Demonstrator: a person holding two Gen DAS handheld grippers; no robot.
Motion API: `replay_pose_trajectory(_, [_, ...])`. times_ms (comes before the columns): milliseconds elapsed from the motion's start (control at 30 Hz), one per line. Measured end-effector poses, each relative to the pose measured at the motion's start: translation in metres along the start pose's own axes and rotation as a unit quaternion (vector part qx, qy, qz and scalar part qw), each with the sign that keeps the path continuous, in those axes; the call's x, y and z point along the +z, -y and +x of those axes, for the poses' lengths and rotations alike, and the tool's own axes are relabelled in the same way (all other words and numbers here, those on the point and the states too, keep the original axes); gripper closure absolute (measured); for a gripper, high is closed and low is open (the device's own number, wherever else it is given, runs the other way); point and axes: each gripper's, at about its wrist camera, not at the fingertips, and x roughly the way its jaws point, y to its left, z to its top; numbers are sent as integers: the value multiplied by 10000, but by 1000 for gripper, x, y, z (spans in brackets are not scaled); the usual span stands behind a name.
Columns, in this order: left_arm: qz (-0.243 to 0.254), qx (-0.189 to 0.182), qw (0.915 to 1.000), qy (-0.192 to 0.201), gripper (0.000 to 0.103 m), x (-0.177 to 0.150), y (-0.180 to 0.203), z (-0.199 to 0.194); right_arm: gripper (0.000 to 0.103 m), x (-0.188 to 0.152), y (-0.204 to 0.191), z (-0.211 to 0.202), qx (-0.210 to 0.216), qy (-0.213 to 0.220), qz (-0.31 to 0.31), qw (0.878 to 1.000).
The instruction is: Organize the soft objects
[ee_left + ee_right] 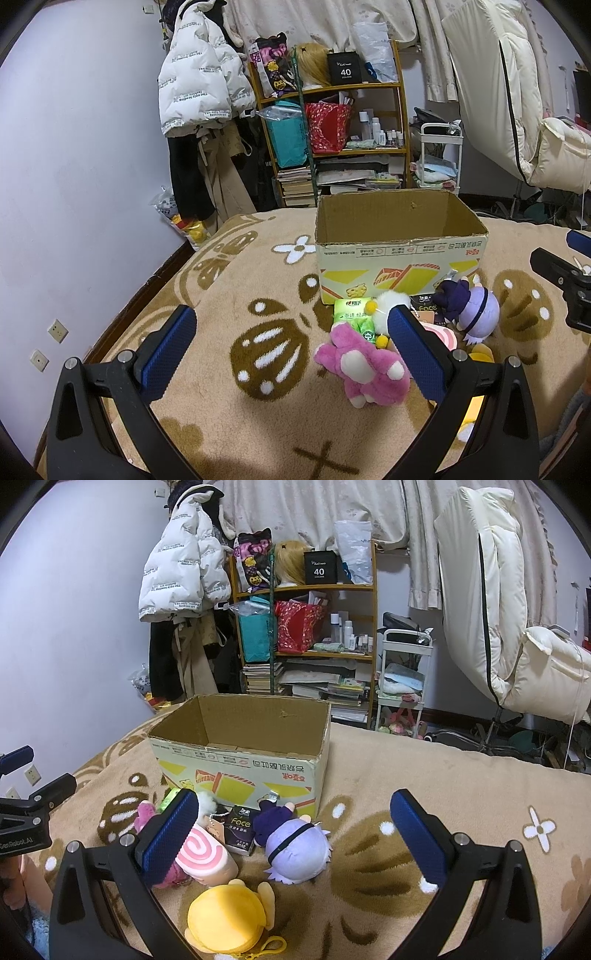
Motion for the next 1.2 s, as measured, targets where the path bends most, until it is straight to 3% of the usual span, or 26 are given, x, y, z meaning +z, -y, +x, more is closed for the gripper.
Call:
replay_pose_trajectory(633, [126,-204,9994,-264,1,17,11,16,0,1,0,14,105,-53,117,9999])
replay_pose_trajectory(1200, [-1,-484,9883,-1448,1,5,19,87,0,-6,8,73,180,-702,351,9968])
